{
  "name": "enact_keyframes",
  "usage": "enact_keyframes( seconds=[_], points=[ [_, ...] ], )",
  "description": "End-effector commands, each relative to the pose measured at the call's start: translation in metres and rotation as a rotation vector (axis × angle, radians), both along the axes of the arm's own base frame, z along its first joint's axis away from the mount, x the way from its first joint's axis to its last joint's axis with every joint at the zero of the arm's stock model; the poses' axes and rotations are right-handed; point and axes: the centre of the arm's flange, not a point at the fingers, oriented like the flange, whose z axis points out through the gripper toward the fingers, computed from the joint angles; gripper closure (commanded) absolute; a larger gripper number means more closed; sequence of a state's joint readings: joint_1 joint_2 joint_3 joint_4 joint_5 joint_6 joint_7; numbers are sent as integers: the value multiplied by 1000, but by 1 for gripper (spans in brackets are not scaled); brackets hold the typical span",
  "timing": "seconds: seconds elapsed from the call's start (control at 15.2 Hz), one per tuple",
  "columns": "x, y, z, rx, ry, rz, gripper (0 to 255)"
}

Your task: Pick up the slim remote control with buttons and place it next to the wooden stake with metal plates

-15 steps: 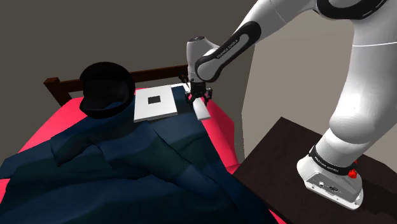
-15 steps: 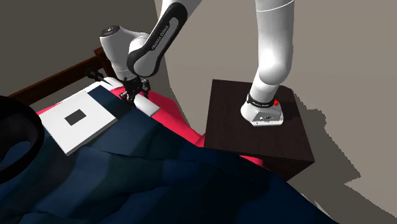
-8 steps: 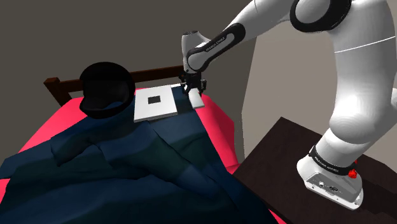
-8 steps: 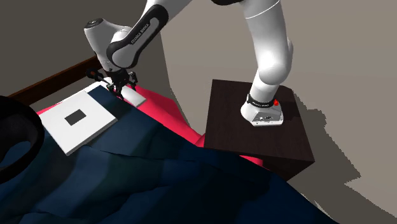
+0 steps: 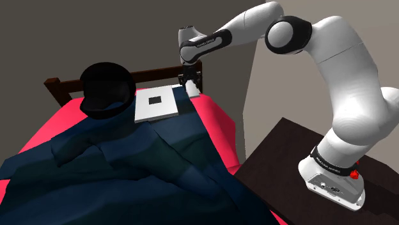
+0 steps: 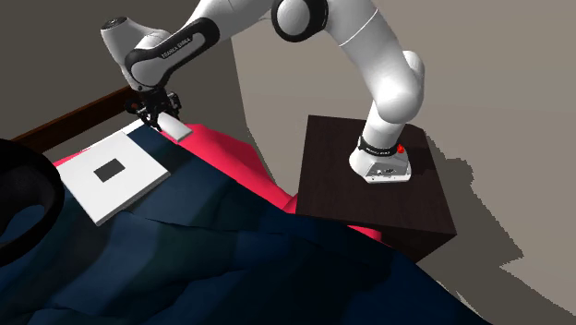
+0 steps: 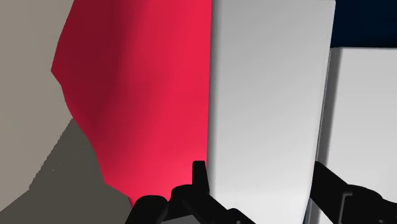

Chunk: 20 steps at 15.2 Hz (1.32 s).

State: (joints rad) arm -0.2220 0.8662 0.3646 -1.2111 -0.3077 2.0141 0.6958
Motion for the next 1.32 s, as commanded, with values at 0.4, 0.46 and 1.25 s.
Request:
enact_keyframes(
  seconds=[0.4,0.46,1.25],
  points=[
    [8,-5,-38,-1,1,0,255],
    [8,-5,-43,-1,1,0,255],
    [8,-5,-106,-1,1,0,255]
  ],
)
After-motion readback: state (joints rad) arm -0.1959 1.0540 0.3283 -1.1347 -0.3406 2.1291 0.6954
